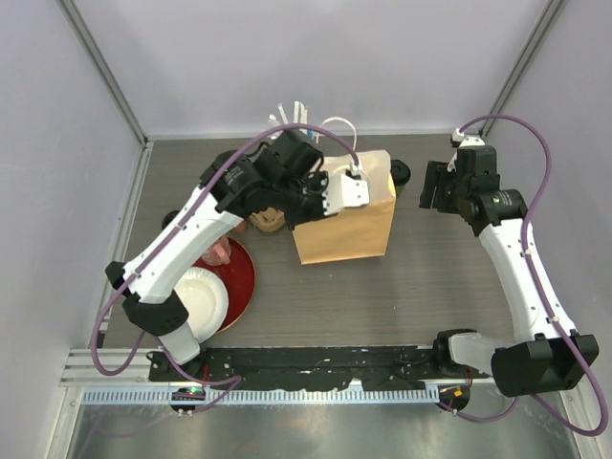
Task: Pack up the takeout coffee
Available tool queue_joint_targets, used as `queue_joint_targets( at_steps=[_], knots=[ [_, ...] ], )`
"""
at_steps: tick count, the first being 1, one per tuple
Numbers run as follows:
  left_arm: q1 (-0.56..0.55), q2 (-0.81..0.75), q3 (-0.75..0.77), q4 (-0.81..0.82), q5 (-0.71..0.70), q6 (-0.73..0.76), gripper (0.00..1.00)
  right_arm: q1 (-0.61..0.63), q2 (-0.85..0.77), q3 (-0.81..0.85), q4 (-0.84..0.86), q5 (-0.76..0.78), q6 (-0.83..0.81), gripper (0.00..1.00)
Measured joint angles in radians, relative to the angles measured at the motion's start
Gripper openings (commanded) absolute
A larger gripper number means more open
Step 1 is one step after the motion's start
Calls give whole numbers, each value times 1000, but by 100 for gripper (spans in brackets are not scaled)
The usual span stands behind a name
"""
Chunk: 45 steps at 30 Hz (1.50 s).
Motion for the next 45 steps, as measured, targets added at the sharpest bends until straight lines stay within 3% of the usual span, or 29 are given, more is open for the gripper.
queue_joint_targets(
  at_steps=[10,12,13,16,17,21,27,30,32,35,37,39,40,43,45],
  knots=[
    [-68,4,-299,1,51,5,1,1,-59,-2,8,-25,-39,70],
    [-69,3,-303,5,60,6,14,1,-67,-2,11,-28,-41,70],
    [-69,2,-303,7,65,6,35,1,-70,-2,13,-30,-43,70],
    [-69,2,-303,6,77,0,65,1,-74,-2,13,-35,-51,70],
    [-69,2,-302,5,79,3,70,1,-74,-2,13,-37,-53,70],
    [-73,14,-220,-10,81,-23,77,1,-74,-2,13,-51,-56,70],
    [-64,9,77,4,60,-84,87,1,-74,-2,13,-64,-58,70],
    [-18,-32,152,13,63,-129,86,1,-73,-2,13,-68,-58,70],
    [89,-84,145,19,75,-169,80,1,-72,-2,12,-69,-58,70],
    [326,-169,36,95,79,-235,66,1,-71,-1,12,-69,-58,70],
    [474,-202,-64,158,61,-273,51,1,-70,-1,12,-69,-58,70],
    [550,-193,-137,200,68,-311,36,1,-71,-1,13,-80,-58,70],
    [565,-178,-158,214,71,-331,34,1,-71,-1,13,-84,-58,70],
    [586,-83,-227,297,83,-410,45,1,-71,-1,13,-92,-58,70],
    [586,-17,-306,397,83,-494,45,1,-71,-2,13,-94,-58,70]
  ],
)
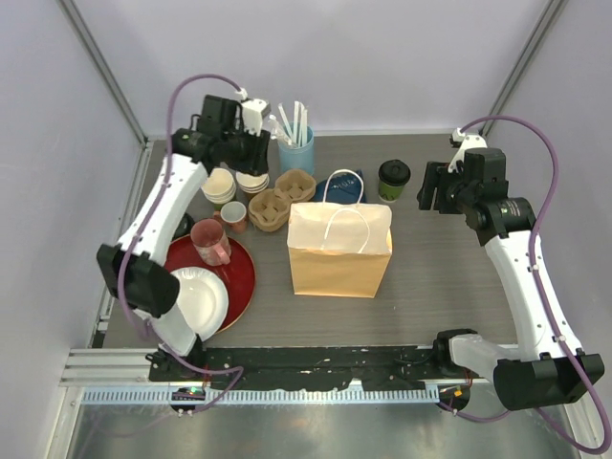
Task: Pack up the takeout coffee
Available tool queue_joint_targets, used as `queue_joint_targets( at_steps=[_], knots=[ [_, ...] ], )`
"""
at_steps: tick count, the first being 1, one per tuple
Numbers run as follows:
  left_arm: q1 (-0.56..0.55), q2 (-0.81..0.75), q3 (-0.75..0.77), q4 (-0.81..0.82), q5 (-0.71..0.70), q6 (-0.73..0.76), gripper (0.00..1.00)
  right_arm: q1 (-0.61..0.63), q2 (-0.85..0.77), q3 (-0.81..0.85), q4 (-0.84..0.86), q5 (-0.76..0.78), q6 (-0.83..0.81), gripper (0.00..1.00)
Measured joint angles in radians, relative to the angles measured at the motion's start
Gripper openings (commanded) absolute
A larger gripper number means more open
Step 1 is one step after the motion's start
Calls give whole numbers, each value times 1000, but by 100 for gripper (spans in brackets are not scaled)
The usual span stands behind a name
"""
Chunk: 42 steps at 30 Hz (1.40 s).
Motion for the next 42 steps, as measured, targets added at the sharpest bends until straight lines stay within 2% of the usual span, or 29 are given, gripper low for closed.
queue_joint_targets(
  at_steps=[5,9,14,20,28,36,40,42],
  knots=[
    [-30,124,-206,189,-89,-184,46,0,-11,-16,7,2,-2,70],
    [-93,208,-214,267,-196,-275,51,0,-30,-39,8,9,-2,70],
    [-169,261,-191,345,-302,-332,52,0,-35,-58,12,9,0,70],
    [-169,307,-180,388,-388,-335,56,0,-52,-81,16,11,0,70],
    [-131,309,-187,404,-388,-309,54,0,-56,-82,19,11,0,70],
    [-110,356,-187,400,-336,-293,44,0,-56,-83,23,11,-1,70],
    [-106,381,-187,388,-308,-290,42,0,-57,-84,23,11,-2,70],
    [-104,388,-187,382,-299,-290,37,0,-59,-84,23,11,-3,70]
  ],
)
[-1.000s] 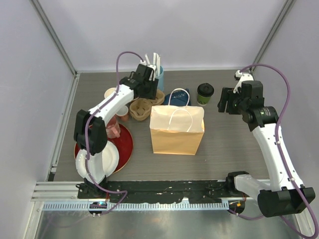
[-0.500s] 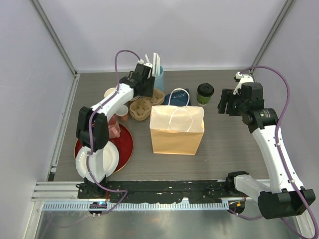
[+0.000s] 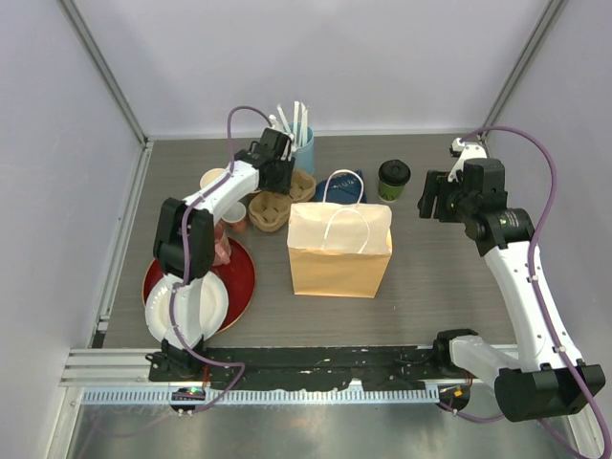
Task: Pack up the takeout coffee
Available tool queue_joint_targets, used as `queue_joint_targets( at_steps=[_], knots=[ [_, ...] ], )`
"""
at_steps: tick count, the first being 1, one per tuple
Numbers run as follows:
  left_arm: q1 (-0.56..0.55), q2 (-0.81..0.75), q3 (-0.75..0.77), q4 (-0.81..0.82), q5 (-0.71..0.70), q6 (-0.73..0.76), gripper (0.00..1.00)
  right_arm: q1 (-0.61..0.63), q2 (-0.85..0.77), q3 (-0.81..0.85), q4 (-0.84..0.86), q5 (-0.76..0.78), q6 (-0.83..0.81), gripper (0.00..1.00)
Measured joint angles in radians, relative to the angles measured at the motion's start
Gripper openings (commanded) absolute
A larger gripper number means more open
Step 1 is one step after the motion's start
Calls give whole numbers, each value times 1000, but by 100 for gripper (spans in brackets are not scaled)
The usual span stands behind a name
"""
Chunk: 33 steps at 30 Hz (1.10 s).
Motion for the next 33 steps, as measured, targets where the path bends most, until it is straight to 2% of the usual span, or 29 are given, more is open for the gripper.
queue_joint_targets(
  at_steps=[7,13,25,33],
  knots=[
    [9,10,14,-15,31,-3,22,0,-2,0,0,0,-1,70],
    [13,10,14,-22,65,-5,1,0,-3,0,0,0,-1,70],
    [13,0,40,-63,103,5,0,0,-3,0,0,0,-1,70],
    [13,-72,54,-91,126,45,0,0,-3,0,0,0,-2,70]
  ],
)
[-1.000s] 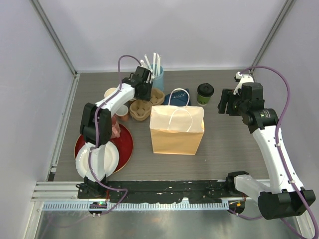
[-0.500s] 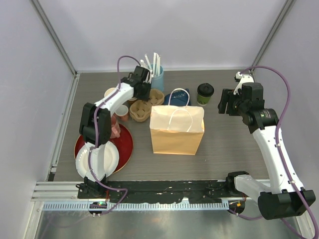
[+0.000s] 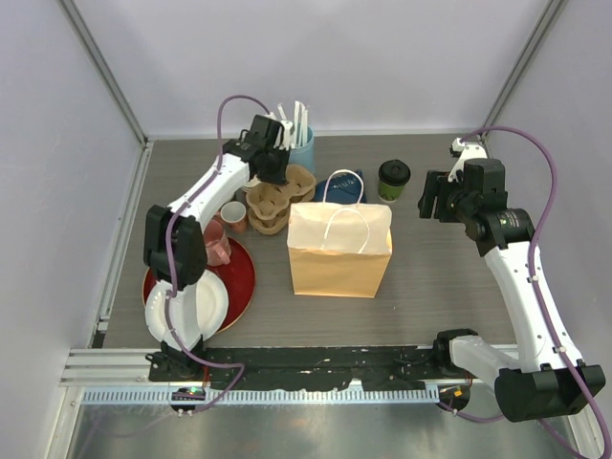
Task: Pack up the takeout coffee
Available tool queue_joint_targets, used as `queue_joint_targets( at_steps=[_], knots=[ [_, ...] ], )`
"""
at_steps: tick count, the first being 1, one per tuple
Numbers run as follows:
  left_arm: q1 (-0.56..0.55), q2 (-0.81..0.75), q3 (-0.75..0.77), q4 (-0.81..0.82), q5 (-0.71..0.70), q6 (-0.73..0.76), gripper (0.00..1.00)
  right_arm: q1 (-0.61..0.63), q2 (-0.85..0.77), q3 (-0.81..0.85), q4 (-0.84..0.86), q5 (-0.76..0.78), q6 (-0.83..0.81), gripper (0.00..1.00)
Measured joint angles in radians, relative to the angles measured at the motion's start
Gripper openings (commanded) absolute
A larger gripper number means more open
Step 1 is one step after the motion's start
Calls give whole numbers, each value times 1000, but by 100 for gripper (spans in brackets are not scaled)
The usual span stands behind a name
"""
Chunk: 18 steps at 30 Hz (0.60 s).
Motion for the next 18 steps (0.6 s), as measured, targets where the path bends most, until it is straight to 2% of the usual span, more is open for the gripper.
queue_joint_targets(
  at_steps=[10,18],
  knots=[
    [9,-20,136,-97,50,89,0,0,-2,0,0,0,-6,70],
    [29,-151,177,-173,82,145,0,0,-15,0,-1,0,-12,70]
  ],
)
